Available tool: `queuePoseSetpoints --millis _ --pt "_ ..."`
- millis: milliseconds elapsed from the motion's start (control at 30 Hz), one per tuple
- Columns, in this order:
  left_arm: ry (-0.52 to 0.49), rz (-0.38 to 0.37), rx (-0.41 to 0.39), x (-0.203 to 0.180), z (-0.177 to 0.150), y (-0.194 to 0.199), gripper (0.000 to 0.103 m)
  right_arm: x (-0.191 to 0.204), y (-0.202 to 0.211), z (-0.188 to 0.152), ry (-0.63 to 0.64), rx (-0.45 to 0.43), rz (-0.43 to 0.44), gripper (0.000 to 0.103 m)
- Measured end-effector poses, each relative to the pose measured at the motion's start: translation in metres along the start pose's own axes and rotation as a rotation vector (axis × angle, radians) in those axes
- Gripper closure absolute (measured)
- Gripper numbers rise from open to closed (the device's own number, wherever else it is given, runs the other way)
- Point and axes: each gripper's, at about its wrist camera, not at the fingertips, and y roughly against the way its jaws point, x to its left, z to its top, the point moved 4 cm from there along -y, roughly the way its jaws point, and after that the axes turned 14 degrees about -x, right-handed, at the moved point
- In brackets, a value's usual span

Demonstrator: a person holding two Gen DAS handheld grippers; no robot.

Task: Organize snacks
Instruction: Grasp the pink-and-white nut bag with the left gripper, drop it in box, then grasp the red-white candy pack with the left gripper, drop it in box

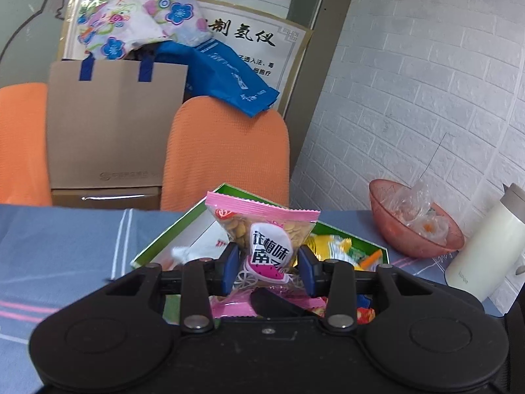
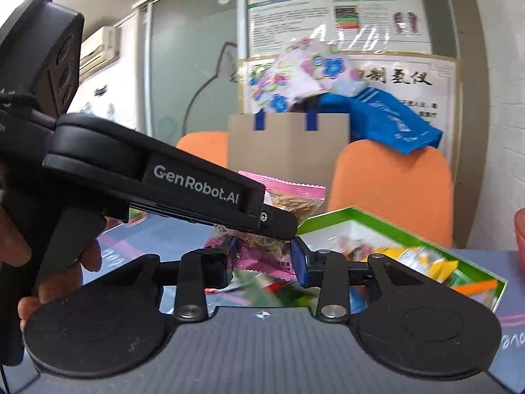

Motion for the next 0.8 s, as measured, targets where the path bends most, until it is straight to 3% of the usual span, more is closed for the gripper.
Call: queuePoseSetpoints --millis 233,300,333,367,433,600,800 --pt "-0.029 0.000 0.013 -0.003 -0.002 -0.040 0.000 -0.029 -0.023 -0.007 0.004 -0.004 -0.060 0.040" --pt "-0.068 0.031 0.028 -0.002 -0.010 -0.044 0.000 -0.030 -0.027 -0.016 0.056 -0.001 -0.111 0.028" --pt "-0.088 0.053 0.016 0.000 -0.014 -0.040 0.000 -0.030 -0.029 -0.019 0.059 0.023 -0.116 0.015" --pt "-0.102 0.062 0.004 0.001 -0.017 -0.035 0.000 -0.029 -0.027 -0.022 0.070 0.027 -0.104 0.007" --pt "-0.100 0.046 0.004 0.006 -0.020 -0.024 0.000 -0.021 -0.019 -0.022 0.117 0.002 -0.095 0.000" --pt "-0.046 0.099 -0.034 0.033 -0.017 0.012 0.000 -0.006 0.004 -0.015 0.173 -0.047 -0.095 0.000" --pt "0.054 0.252 -0.023 0.090 -0.020 0.031 0.000 0.014 0.032 -0.011 0.112 -0.068 -0.041 0.000"
